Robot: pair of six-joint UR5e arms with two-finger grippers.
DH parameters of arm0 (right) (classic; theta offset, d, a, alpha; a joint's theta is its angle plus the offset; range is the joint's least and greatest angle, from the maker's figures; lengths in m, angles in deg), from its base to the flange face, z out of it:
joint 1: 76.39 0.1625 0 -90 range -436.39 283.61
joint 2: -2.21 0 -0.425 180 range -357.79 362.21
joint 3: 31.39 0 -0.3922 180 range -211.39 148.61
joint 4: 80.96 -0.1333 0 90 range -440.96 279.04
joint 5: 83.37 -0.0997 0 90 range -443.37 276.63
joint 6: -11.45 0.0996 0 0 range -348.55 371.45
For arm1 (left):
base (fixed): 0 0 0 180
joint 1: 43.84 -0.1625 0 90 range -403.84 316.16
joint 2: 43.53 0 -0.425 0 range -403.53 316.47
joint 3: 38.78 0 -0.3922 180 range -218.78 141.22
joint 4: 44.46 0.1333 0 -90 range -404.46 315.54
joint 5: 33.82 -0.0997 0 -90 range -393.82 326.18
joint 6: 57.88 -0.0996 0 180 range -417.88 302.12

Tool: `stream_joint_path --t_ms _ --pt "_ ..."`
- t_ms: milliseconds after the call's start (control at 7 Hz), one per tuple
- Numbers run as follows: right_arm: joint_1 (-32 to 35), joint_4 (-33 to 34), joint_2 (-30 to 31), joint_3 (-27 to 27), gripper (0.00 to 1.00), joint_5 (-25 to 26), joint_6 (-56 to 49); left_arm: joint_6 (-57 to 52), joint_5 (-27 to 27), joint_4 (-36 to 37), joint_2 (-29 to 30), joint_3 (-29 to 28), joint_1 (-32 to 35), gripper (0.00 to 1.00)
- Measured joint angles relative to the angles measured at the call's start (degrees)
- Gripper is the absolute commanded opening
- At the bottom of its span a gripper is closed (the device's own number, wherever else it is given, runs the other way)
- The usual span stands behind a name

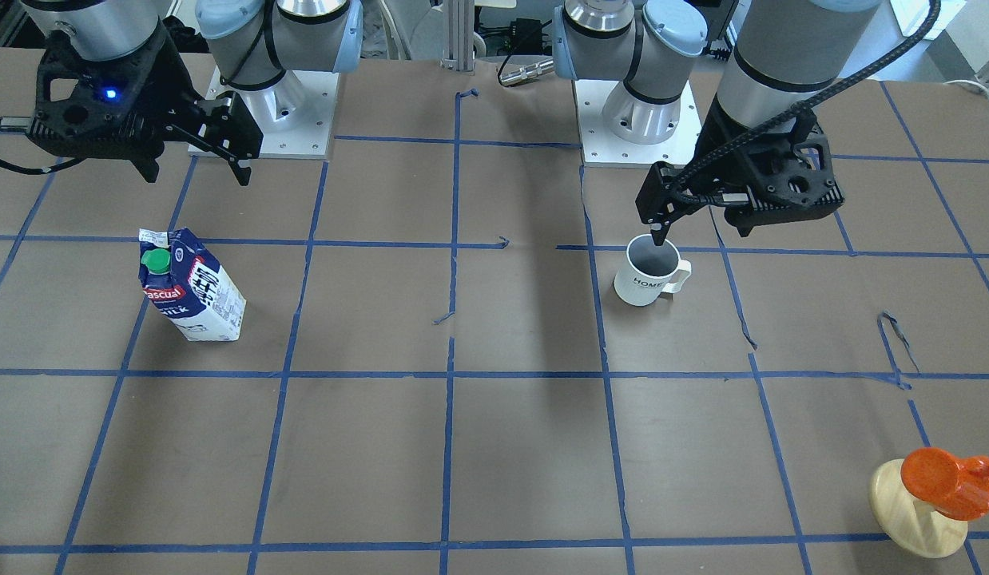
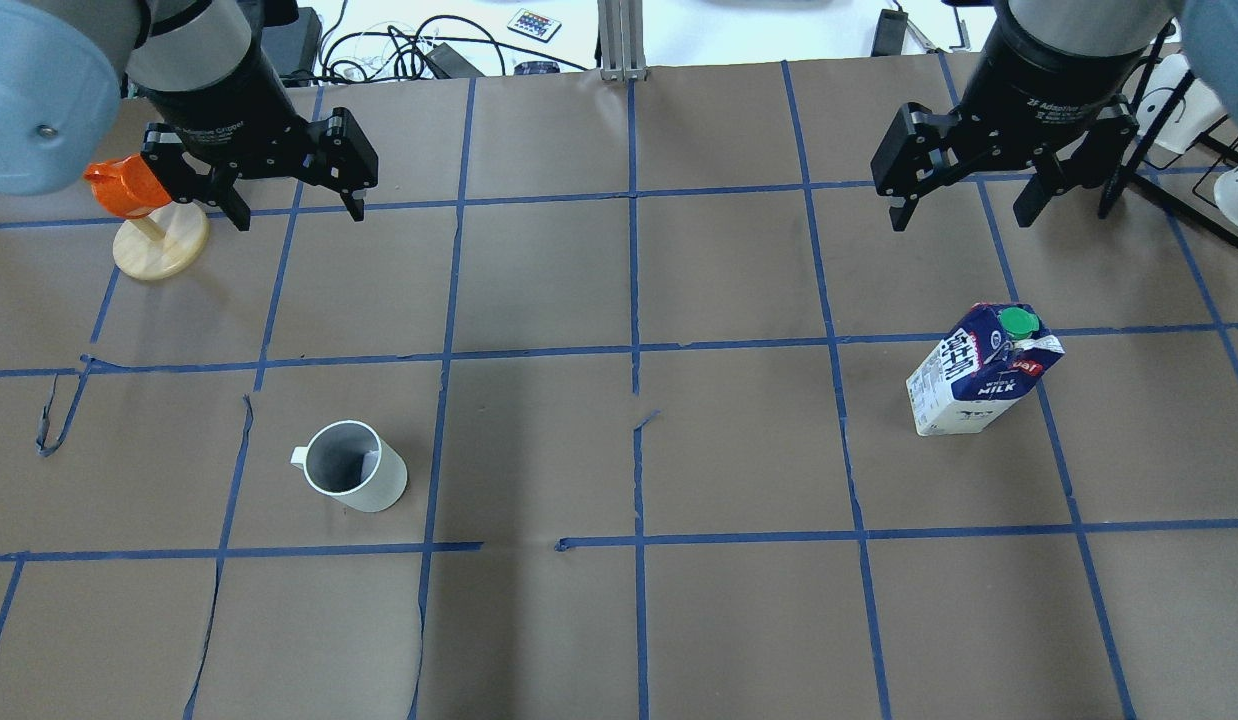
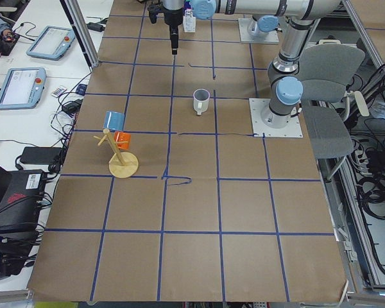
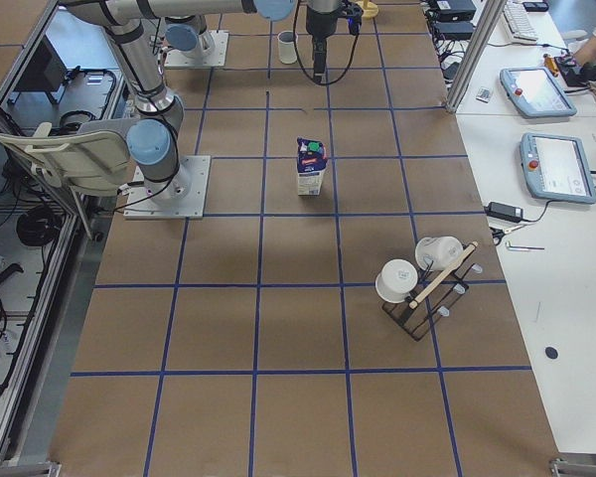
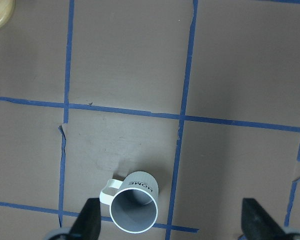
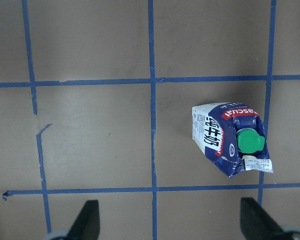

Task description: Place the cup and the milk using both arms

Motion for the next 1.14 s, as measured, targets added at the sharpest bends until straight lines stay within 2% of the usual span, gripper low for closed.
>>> stream_joint_path --t_ms 429,857,1143 --pt "0.0 1.2 -0.7 0.0 1.00 -0.1 0.4 0.0 0.0 0.2 0.0 0.6 0.0 1.00" --pt "-0.1 1.8 -0.9 0.0 1.00 0.1 -0.2 -2.6 3.9 0.5 0.1 0.5 -0.4 1.00" --pt "-0.3 1.8 -0.8 -0.2 1.00 -0.1 -1.7 -4.0 4.3 0.5 0.0 0.5 -0.7 1.00"
